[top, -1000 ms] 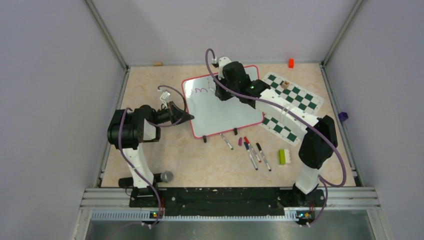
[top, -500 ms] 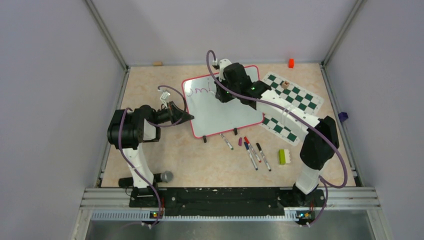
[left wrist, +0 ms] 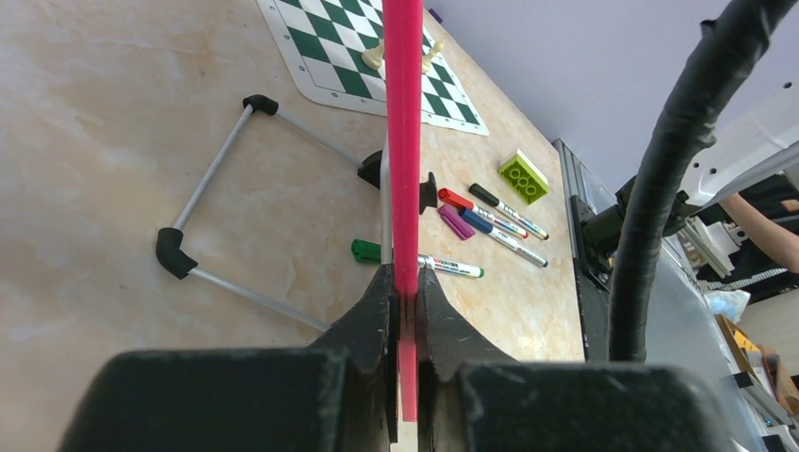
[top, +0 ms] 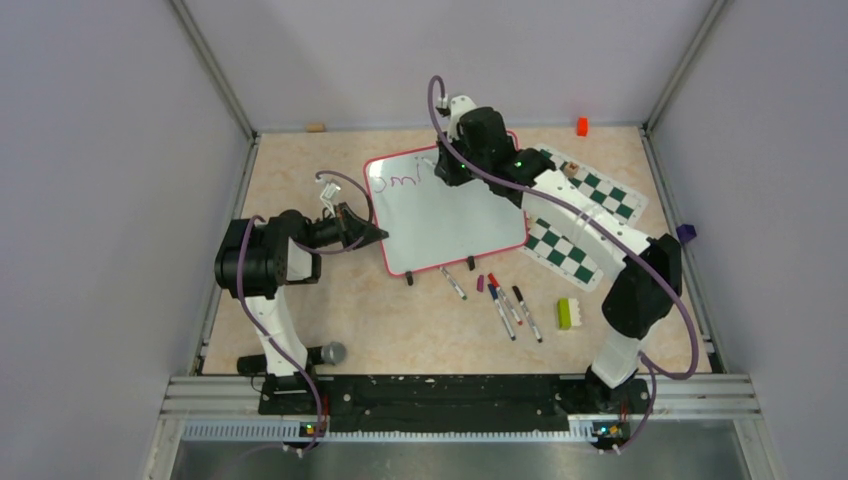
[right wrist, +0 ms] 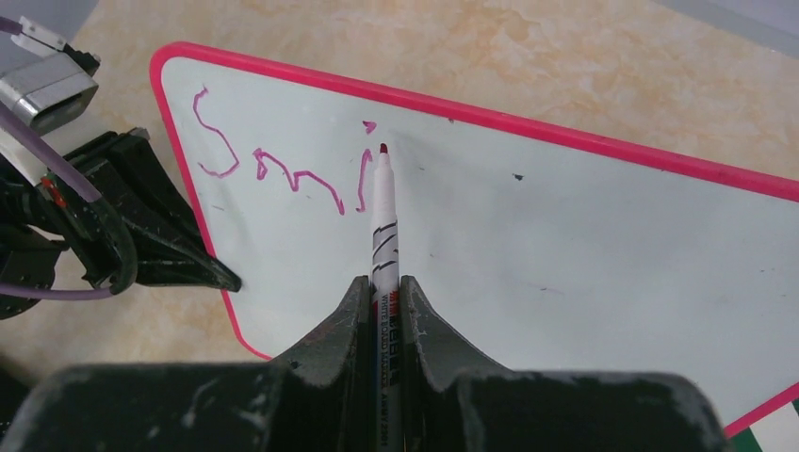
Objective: Write a sentence on the whiteboard
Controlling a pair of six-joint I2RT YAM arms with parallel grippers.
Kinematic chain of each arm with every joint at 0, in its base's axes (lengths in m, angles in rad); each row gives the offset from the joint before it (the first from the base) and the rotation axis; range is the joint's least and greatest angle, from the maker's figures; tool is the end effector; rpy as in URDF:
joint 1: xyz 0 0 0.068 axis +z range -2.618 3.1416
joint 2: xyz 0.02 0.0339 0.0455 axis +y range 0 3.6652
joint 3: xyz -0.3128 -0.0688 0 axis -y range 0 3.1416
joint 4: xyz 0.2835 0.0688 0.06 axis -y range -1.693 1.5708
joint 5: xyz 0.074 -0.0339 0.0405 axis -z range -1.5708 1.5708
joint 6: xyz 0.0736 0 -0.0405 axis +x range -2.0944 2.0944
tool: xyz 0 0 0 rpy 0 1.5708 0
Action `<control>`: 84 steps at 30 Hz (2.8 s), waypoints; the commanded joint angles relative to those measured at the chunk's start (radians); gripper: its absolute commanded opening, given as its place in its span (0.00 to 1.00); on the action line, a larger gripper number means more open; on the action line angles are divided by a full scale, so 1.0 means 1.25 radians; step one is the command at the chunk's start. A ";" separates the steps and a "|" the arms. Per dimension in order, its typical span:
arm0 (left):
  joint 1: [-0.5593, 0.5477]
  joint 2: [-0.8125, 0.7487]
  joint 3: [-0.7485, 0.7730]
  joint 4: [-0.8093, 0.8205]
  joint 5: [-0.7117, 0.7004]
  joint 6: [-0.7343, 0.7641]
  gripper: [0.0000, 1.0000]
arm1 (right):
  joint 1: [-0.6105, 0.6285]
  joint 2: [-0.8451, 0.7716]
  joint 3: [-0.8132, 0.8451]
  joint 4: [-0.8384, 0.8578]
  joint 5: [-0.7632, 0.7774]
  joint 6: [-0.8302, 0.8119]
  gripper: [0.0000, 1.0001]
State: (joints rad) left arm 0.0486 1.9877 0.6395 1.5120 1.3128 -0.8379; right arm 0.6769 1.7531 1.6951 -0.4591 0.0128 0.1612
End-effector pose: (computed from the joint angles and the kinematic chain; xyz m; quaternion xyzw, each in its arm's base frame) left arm 0.3623 -0.0536 0.1514 0.2006 0.6625 -0.5967 0.4059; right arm 0.3837 0.3071 0.3916 -0.2173 0.8366 0.1995 0.4615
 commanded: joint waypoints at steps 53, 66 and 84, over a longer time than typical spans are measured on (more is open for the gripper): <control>-0.017 -0.016 0.015 0.085 0.052 0.028 0.00 | -0.019 -0.054 -0.067 -0.021 -0.033 0.002 0.00; -0.018 -0.015 0.015 0.085 0.053 0.028 0.00 | -0.023 -0.068 -0.012 -0.034 0.013 -0.010 0.00; -0.017 -0.016 0.016 0.084 0.054 0.028 0.00 | -0.034 -0.036 0.010 -0.038 0.027 -0.017 0.00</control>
State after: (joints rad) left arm 0.0437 1.9877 0.6399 1.5112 1.3140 -0.8368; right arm 0.6449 1.7248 1.6386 -0.5213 0.0372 0.1490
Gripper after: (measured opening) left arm 0.059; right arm 0.100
